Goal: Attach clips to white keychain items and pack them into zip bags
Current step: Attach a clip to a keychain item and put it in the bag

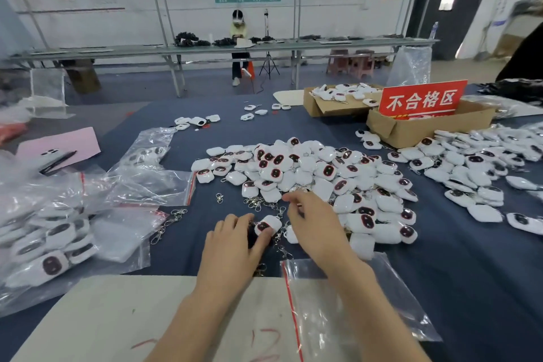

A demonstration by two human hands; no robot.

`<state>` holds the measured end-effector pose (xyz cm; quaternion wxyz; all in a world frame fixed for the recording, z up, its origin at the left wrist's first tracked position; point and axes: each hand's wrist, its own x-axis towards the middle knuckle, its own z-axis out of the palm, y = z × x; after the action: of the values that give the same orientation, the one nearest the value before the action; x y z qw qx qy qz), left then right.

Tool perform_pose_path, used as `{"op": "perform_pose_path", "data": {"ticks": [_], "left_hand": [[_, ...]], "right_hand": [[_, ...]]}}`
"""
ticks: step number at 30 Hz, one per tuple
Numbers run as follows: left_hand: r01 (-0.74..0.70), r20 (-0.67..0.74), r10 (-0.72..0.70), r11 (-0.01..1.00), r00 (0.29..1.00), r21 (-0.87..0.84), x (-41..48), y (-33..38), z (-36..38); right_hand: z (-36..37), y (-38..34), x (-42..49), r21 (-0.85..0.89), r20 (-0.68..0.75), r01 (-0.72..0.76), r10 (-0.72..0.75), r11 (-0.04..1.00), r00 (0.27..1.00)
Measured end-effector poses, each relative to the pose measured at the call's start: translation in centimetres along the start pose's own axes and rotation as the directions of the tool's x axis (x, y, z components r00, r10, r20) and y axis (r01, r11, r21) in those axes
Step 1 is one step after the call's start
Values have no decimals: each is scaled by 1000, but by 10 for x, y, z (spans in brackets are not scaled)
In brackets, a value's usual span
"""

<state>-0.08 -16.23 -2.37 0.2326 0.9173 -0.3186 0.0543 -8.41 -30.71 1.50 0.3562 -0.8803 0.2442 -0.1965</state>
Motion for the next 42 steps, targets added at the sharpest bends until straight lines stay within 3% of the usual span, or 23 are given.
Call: {"op": "perform_pose_path", "data": {"ticks": [4,7,10,13,16,19,27,30,42], "left_hand": [[-63,18,64,997,998,-52,12,-2,4],[-84,-4,87,950,996,-299,11,-7,2],[-6,-11,-2,763,1000,-646,15,-9,-6],[27,-44,-106,592,993,-805,21,-9,-11],[25,-44,-131,485,990,-874,24,-10,-12],[41,-5,-97,463,995,-885,25,-11,-10],[91,41,-121,446,992,-890,26,-12,-8],[126,75,-119,517,990,-847,26,-13,-4],[145,111,-95,562,989,-815,27,-12,-6]], "right_hand": [[22,16,6,-28,10,73,-73,997,997],[30,23,6,-114,-8,223,-225,968,974],[32,21,8,-5,29,257,-257,966,966],[36,18,9,53,51,170,-173,984,984],[38,18,8,-13,50,257,-256,966,965],[41,17,7,-81,86,300,-293,950,952],[42,22,11,312,125,94,-138,945,982],[44,23,12,287,146,64,-110,956,983],[42,23,11,297,171,61,-116,953,978]]}}
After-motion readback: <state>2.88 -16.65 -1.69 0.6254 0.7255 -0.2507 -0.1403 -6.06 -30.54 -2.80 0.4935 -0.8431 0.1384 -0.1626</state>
